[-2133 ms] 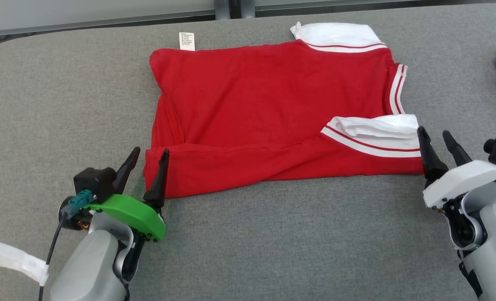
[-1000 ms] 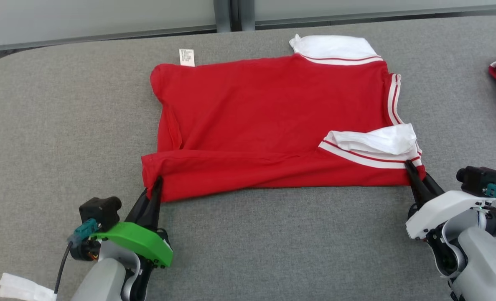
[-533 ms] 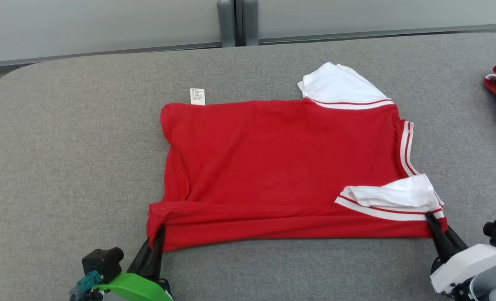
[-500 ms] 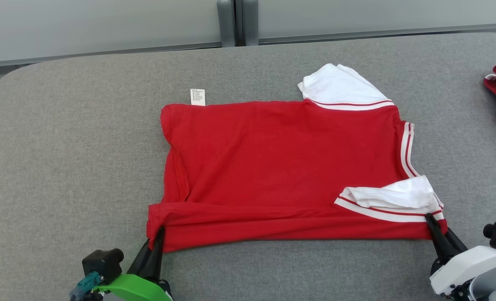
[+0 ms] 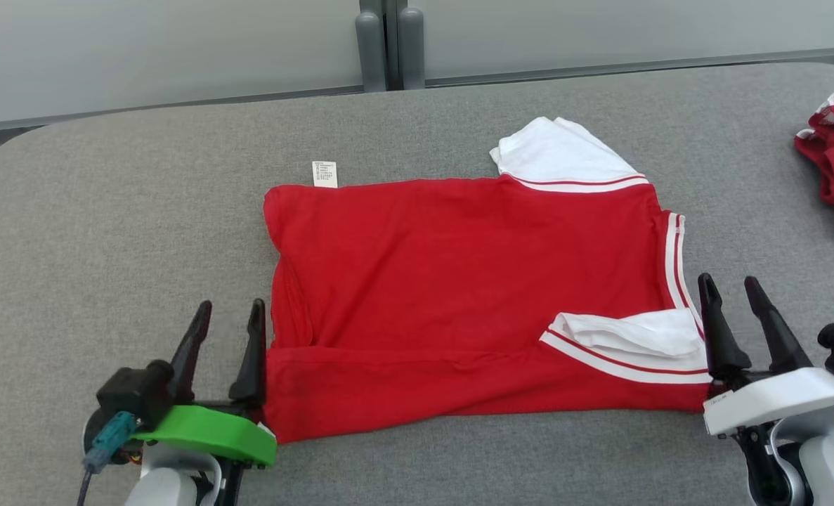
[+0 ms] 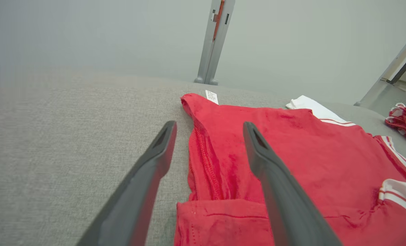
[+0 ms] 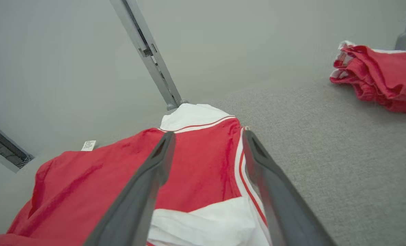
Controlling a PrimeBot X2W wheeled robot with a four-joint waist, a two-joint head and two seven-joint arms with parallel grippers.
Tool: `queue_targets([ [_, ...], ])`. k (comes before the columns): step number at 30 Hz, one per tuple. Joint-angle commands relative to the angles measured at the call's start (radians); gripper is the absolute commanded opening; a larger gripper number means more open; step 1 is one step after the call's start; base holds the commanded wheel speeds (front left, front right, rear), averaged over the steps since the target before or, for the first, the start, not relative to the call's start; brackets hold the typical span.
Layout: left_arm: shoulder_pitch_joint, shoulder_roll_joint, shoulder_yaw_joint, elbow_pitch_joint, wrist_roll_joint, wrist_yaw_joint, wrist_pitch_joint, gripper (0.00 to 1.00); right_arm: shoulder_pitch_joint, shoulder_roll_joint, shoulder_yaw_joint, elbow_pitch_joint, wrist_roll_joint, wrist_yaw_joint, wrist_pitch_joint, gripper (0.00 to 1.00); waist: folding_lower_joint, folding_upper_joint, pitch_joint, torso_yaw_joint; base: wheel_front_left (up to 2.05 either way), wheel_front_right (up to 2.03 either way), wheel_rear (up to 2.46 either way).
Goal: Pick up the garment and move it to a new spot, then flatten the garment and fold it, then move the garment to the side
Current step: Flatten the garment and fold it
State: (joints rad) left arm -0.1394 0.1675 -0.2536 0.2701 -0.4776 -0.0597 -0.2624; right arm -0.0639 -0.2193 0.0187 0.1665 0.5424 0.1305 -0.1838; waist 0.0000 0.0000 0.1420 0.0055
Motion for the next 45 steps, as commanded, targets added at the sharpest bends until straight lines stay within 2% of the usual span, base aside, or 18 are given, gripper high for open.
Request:
queue_targets([
  [1,-0.019,-0.008,0.028,-0.023,0.019,0.008,-0.002,1.0,-0.016,0.01,-0.005,-0.02,-0.018,0.0,-0.016,1.0,0.0,0.0,-0.007,-0.004,0.0,0.0,0.0],
  [9,-0.026,-0.023,0.143,-0.11,0.118,0.003,-0.001,1.0,-0.035,0.041,-0.027,-0.106,-0.152,0.0,-0.066,1.0,0.0,0.0,-0.031,-0.006,0.0,0.0,0.0],
  [18,0.042,-0.011,0.236,-0.144,0.17,-0.016,-0.001,1.0,0.028,0.045,-0.059,-0.152,-0.203,0.0,-0.079,1.0,0.0,0.0,-0.058,0.003,0.0,0.0,0.0],
  [30,0.109,-0.037,0.261,-0.097,0.191,-0.045,-0.001,1.0,0.12,0.055,-0.049,-0.159,-0.24,0.0,-0.077,1.0,0.0,0.0,-0.096,0.02,0.0,0.0,0.0],
  [45,0.122,-0.05,0.266,-0.064,0.214,-0.062,-0.001,1.0,0.141,0.059,-0.027,-0.13,-0.253,0.0,-0.074,1.0,0.0,0.0,-0.115,0.025,0.0,0.0,0.0],
])
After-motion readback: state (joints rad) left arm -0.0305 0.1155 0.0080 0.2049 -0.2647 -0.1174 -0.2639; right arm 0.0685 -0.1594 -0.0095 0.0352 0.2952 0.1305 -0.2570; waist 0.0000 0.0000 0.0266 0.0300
